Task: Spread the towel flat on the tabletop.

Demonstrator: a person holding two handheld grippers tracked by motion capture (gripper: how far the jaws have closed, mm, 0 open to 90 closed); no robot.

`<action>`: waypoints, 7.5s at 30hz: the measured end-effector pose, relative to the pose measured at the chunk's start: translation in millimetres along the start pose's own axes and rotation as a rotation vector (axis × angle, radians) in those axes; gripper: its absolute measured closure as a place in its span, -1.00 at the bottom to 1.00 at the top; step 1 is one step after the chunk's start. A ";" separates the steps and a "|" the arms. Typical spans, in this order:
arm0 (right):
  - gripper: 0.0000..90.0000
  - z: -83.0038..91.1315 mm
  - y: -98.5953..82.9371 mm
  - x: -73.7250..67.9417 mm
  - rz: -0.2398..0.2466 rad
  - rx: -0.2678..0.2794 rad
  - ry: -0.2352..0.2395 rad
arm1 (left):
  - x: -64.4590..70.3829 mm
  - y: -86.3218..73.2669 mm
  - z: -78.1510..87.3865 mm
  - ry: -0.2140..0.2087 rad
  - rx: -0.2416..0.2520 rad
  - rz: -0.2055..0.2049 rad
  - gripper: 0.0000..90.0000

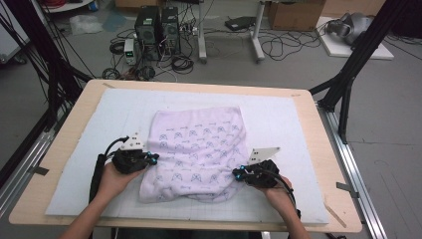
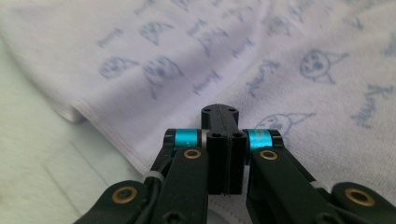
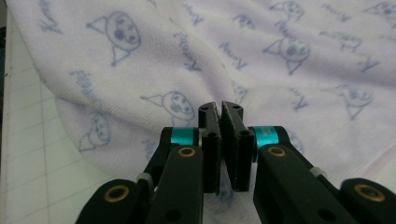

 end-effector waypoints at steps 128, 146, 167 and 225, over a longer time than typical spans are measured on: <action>0.98 -21.2 30.7 9.5 -0.005 0.034 -0.002 | 14.5 4.8 11.9 -0.052 0.020 -0.024 0.94; 0.14 -31.9 36.0 4.6 0.014 0.037 -0.041 | 7.8 2.9 -3.3 0.000 -0.030 -0.003 0.17; 0.94 14.6 53.5 -10.8 0.048 0.075 0.016 | 40.6 20.5 42.2 -0.102 0.050 -0.088 0.89; 0.55 -32.2 54.7 71.1 -0.102 -0.024 -0.123 | -29.9 48.1 -24.7 0.070 0.029 0.086 0.56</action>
Point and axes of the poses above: each handheld gripper's, and its own axes: z roughly backward along the jaws, y roughly out of its top, x roughly to its right, the point moved 2 cm from there along -z, roughly forward along the jaws, and after that the axes turned 4 degrees about x, right-handed, at the moved point
